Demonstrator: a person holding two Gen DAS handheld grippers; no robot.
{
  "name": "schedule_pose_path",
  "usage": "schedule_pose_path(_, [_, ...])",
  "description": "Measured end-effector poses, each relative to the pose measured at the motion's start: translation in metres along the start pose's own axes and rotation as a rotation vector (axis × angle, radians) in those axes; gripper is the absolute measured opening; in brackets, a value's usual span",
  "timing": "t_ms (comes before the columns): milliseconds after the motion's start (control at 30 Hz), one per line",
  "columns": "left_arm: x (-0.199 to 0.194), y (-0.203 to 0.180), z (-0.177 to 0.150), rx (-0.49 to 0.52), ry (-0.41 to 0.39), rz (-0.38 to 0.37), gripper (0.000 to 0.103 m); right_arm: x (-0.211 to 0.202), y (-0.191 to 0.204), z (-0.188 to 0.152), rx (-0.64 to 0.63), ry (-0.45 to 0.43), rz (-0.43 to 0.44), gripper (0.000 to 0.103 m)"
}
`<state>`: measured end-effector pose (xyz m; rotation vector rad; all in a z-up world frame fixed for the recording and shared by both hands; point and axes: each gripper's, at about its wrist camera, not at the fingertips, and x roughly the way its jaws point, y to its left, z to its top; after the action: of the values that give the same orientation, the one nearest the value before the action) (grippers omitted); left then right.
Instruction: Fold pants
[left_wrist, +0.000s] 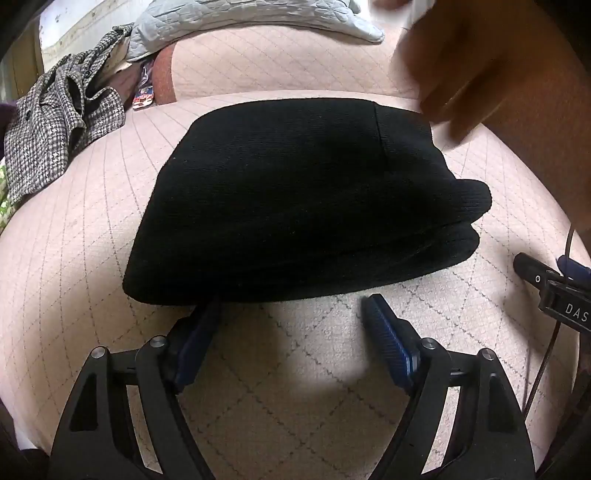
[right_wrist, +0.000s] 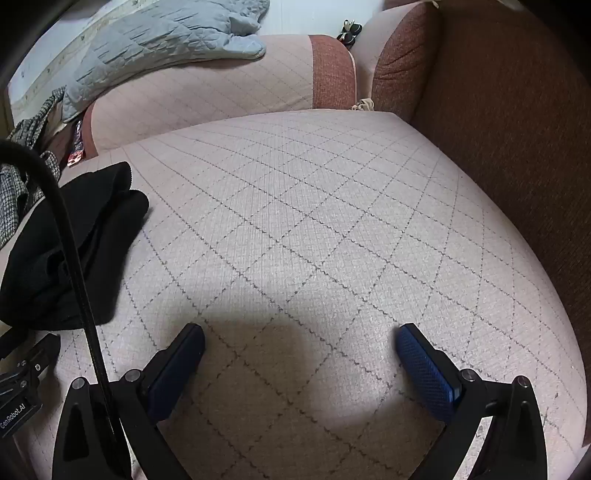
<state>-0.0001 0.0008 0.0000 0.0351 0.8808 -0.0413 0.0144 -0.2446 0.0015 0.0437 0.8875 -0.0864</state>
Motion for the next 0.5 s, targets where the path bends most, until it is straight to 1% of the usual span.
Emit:
schedule_pose_path(400, [-0.0023, 0.0006, -0.0022, 0.000, -0.006, 0.001, 0.081, -0.0048, 0.0067, 0.0064, 0.004, 0.005, 0.001, 0.103])
schedule_pose_path(433, [-0.0020, 0.0010, -0.0023, 0.001, -0.005, 0.001, 0.081, -0.0011, -0.0002, 0.0014, 0.003, -0.001, 0.003, 0.103])
schedule_pose_path(500, [-0.0007, 0.0023, -0.0024, 0.001, -0.005, 0.003, 0.081, -0.0005, 0.0002, 0.0011, 0.003, -0.002, 0.003, 0.103])
